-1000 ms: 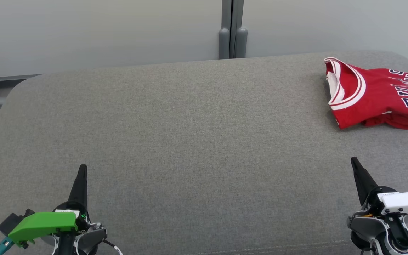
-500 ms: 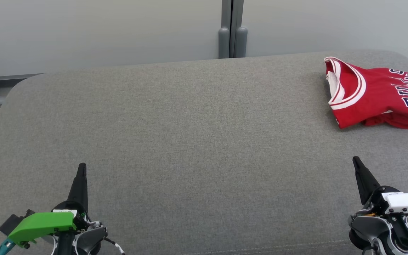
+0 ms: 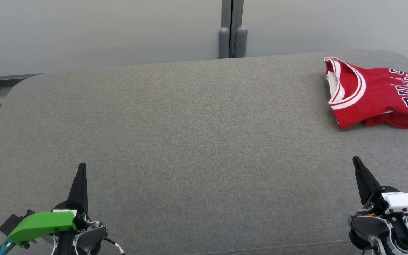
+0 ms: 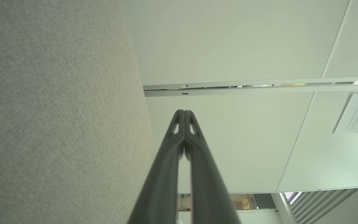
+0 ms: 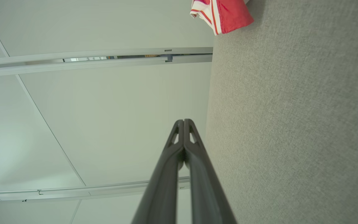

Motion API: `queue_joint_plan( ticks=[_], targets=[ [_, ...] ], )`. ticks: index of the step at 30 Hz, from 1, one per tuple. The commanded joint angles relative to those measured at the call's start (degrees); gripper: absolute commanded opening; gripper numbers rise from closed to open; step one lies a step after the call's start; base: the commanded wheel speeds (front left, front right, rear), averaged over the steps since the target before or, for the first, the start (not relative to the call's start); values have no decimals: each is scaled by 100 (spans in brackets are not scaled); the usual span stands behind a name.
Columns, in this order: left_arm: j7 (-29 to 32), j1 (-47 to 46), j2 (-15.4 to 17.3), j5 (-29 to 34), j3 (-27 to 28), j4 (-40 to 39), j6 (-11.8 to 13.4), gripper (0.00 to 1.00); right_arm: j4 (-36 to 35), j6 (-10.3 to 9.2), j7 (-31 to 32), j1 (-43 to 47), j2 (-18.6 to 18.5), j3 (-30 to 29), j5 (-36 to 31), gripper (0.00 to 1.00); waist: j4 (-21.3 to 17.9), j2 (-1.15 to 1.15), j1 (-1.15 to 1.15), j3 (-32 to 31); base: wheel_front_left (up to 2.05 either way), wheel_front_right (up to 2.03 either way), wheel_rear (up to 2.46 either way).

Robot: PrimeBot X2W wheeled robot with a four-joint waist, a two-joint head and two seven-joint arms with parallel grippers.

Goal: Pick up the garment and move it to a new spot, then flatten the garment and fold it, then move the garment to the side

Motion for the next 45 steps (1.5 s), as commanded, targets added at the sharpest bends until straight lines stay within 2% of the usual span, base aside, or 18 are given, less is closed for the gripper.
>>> queue_joint_plan(
  ticks=[1,45],
  targets=[
    [12,-91,-3,-32,28,-6,-24,0,17,2,18,-27,-25,-18,33,0,0,0,0,0,0,0,0],
    [16,-90,-4,-28,30,-9,-24,0,17,2,17,-26,-26,-16,33,0,0,0,0,0,0,0,0]
  ],
)
